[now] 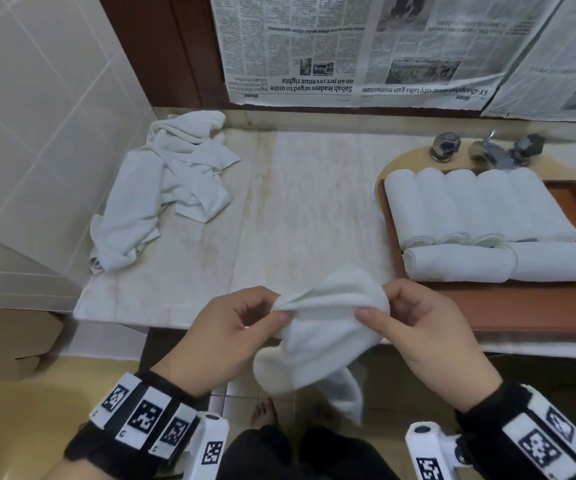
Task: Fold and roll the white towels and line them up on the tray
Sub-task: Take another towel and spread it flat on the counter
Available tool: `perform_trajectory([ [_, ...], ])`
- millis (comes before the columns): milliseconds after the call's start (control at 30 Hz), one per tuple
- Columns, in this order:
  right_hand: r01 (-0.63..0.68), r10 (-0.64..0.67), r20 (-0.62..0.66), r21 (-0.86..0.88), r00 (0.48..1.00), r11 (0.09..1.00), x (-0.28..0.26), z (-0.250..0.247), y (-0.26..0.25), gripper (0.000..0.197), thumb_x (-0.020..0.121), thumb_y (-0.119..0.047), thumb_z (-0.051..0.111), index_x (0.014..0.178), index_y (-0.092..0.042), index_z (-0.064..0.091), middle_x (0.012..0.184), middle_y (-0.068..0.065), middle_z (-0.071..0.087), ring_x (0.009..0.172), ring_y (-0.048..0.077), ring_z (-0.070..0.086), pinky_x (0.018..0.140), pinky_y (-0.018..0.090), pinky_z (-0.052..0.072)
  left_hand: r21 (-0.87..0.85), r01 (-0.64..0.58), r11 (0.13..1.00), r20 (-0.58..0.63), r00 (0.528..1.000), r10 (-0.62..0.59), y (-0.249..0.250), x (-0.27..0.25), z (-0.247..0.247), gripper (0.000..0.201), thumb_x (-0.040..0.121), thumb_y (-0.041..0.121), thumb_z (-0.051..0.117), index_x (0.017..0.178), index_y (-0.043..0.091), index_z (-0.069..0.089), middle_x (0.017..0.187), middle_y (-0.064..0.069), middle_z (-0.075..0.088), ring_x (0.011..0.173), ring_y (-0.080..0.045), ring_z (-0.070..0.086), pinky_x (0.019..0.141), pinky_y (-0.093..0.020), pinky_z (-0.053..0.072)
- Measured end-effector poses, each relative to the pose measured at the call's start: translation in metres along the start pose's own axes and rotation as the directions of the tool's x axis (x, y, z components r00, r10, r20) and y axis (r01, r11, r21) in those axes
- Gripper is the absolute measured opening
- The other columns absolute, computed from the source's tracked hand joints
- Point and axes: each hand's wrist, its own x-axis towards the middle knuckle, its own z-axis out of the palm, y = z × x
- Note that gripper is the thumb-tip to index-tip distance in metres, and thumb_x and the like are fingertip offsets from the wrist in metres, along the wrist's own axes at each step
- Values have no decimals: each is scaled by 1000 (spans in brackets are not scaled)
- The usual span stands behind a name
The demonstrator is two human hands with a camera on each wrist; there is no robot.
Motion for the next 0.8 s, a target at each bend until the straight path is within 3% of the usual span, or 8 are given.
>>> perform_trajectory([
  [67, 177, -174, 35, -183, 984, 967, -3, 2, -2, 10, 84, -28, 79, 86, -21, 72, 78, 0, 71, 74, 21, 66, 70, 34, 53, 140, 16, 990, 43, 999, -22, -3, 0, 2, 12, 95, 26, 72, 106, 31, 75, 104, 12, 76, 102, -5, 70, 88, -20, 52],
  [167, 444, -365, 252, -521, 896, 729, 1, 5, -2, 15, 91, -35, 75, 83, -31, 63, 72, -14, 56, 66, 3, 53, 60, 16, 37, 279, -63, 958, 34, 998, 56, 2, -1, 5, 44, 84, 45, 80, 125, 44, 63, 118, 23, 70, 116, -2, 63, 98, -21, 48],
  [233, 510, -368, 353, -590, 860, 626, 6, 5, 3, 13, 94, -40, 69, 87, -31, 62, 72, -16, 47, 65, -2, 44, 60, 17, 34, 306, -146, 941, 36, 989, 142, 10, -1, 5, 52, 81, 46, 84, 128, 45, 62, 119, 22, 69, 115, -6, 64, 98, -23, 50],
  [333, 517, -348, 383, -613, 856, 597, 10, 4, 4, 12, 94, -45, 58, 94, -35, 64, 74, -19, 42, 65, 1, 41, 57, 19, 35, 416, -278, 866, 109, 961, 256, 15, 5, 3, 44, 86, 45, 80, 127, 43, 64, 116, 21, 68, 110, -10, 65, 94, -28, 52],
  [400, 528, -351, 394, -629, 849, 571, 12, 4, 2, 13, 93, -46, 57, 95, -36, 65, 74, -18, 42, 64, 2, 42, 55, 19, 34, 475, -343, 811, 176, 939, 295, 17, 10, 1, 37, 91, 45, 76, 125, 41, 65, 115, 23, 66, 111, -8, 62, 93, -25, 49],
  [533, 512, -345, 378, -624, 859, 590, 15, 2, 2, 13, 94, -47, 62, 89, -35, 63, 73, -16, 51, 66, 1, 45, 59, 15, 34, 526, -427, 736, 226, 904, 363, 26, 19, -6, 8, 94, 39, 72, 102, 37, 74, 93, 22, 67, 93, -6, 59, 81, -25, 48],
  [700, 387, -242, 330, -500, 912, 775, 14, -9, 16, 10, 94, -43, 67, 98, -39, 75, 78, -17, 66, 75, 6, 63, 66, 21, 47, 618, -508, 601, 244, 850, 467, 42, 16, -25, 15, 95, 39, 68, 103, 31, 78, 89, 20, 68, 89, -10, 58, 74, -27, 49],
  [800, 313, -183, 286, -523, 941, 793, 15, -21, 33, 16, 94, -45, 64, 103, -42, 77, 78, -19, 69, 78, 5, 66, 68, 22, 50, 656, -500, 566, 185, 833, 522, 50, 11, -42, 16, 92, 35, 71, 102, 27, 80, 89, 17, 70, 87, -15, 62, 72, -33, 51],
])
